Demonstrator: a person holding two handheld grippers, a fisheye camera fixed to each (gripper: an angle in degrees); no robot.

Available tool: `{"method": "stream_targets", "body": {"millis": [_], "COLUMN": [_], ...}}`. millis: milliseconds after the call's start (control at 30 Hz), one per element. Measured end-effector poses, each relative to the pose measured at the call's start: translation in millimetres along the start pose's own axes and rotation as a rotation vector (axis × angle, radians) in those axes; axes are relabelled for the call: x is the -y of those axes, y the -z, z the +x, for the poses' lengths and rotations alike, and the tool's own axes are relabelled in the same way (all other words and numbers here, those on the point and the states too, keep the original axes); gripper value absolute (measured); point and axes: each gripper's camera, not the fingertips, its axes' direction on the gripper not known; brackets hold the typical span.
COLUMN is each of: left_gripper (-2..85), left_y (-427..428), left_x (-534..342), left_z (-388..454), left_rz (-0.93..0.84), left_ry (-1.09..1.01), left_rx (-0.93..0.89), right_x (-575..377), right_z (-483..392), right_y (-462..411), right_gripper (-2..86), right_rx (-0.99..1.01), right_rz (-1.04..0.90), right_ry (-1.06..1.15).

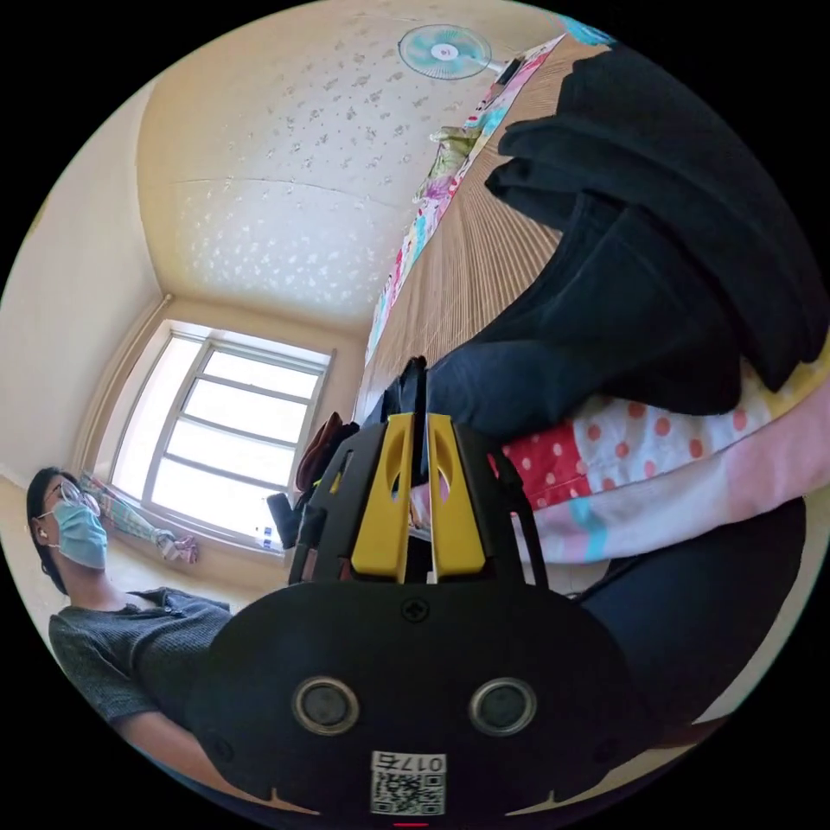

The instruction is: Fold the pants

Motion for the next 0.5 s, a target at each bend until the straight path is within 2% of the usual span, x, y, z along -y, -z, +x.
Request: {"method": "stream_targets", "body": {"millis": [133,233,300,367,500], "left_gripper": [10.7,16.4,17.8,16.9,8.8], "left_y": [61.9,86.8,84.0,67.0,69.1], "left_x": [-14.2,-17.1,-19.7,-32.1,-56.0], "left_z": [-42.1,-83.0,-110.5,-140.0,-160.6], "left_rz": [0.169,0.179,0.117,0.029,0.103], "left_ry": [0.138,0.28,0.362,0.473,0.558], "left_rx": [0.228,0.313,0.258,0.118,-0.077], "right_x": [18.1,37.5,49.5,62.5,74.3], "right_z": [-20.6,-39.2,-50.2,-65.3,-91.4], "right_y": [-22.4,-43.4,-58.8,-78.6,-105.0], "right_gripper": [3.5,4.3,4.3,3.6,2.0], "right_rx": [-0.052,-0.058,-0.04,-0.025,-0.072], "right_rz": [-0.095,-0.133,-0.154,-0.172,-0.175], "right_ry": [0.064,0.116,0.138,0.158,0.201]}}
